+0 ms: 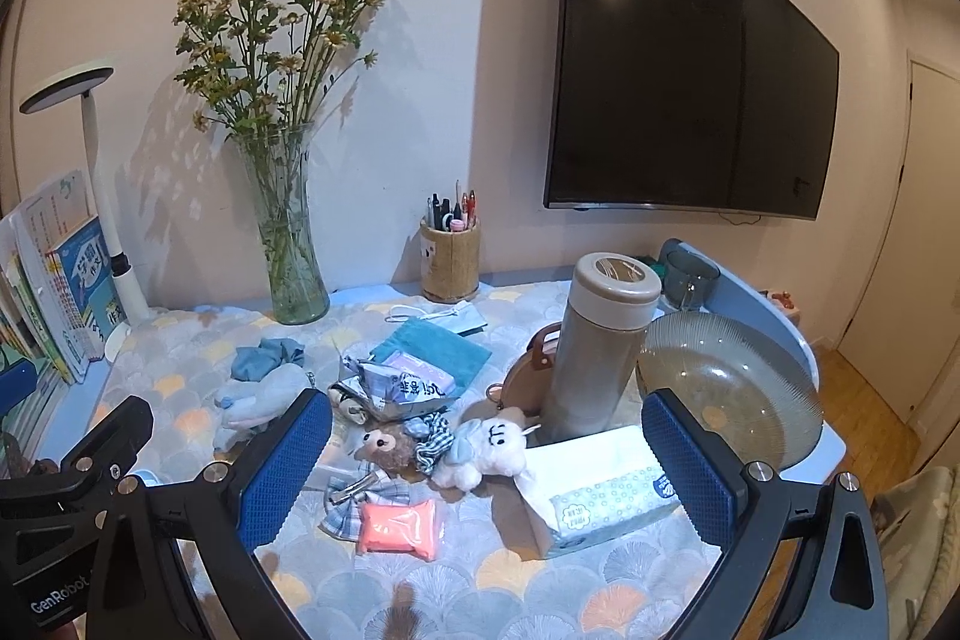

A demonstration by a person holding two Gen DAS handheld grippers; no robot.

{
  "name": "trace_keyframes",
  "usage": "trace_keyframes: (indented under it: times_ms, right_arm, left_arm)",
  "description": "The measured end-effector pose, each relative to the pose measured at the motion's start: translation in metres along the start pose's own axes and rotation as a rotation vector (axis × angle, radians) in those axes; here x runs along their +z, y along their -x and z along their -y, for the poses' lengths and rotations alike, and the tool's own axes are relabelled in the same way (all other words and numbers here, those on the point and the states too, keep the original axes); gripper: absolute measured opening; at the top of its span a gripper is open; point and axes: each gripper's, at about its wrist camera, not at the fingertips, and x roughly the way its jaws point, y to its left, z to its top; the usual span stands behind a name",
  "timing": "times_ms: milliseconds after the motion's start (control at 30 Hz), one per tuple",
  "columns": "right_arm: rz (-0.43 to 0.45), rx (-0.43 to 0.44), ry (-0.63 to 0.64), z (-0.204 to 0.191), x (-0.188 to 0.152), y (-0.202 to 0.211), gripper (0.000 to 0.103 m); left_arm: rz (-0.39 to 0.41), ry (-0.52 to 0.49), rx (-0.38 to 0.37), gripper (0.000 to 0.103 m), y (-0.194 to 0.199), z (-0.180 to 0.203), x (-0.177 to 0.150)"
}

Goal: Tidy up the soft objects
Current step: 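Move the left gripper to the blue-white ring bowl while the right gripper moves to the pink packet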

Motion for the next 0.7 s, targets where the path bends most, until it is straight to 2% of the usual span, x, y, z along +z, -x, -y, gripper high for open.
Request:
trace_keyframes:
  times_ms: [367,500,567,633,700]
  right_arm:
    - [-0.006,-0.006,0.005,0.0,-0.004,0.001,0.103]
    - [0.003,0.028,0.042,-0.003,-0.009,0.0,0.103]
    - [0.004,0.047,0.069,-0.005,-0.016,-0.004,0.103]
    - [-0.044,0.089,0.071,-0.006,-0.022,-0.017,0.103]
    - [-0.116,0.173,0.063,-0.008,-0.031,-0.036,0.103]
  left_arm:
    - [-0.009,-0.008,-0.015,0.102,-0.001,-0.002,-0.006]
    - [0.024,-0.03,0.046,0.102,0.0,-0.033,-0.023]
    - [0.017,-0.025,0.069,0.102,-0.002,-0.054,-0.033]
    - [0.0,-0.008,0.085,0.102,-0.006,-0.078,-0.043]
    - [-0.015,0.003,0.095,0.102,-0.011,-0.099,-0.053]
